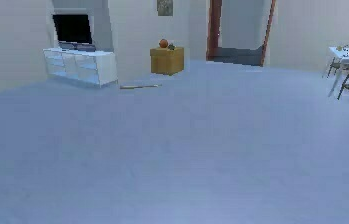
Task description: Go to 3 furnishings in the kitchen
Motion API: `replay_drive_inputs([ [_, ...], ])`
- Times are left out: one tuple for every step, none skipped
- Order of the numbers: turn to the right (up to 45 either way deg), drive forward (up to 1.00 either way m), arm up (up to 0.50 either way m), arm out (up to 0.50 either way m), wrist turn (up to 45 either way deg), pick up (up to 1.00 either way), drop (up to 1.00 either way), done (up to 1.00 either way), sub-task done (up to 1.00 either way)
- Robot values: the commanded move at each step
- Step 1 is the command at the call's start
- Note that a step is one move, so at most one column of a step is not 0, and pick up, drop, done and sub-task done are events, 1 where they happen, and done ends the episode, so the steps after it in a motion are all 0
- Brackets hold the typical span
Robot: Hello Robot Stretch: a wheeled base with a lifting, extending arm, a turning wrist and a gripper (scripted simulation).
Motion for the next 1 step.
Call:
replay_drive_inputs([
  [-18.0,0.00,0.00,0.00,0.0,0.00,0.00,0.00,0.00],
])
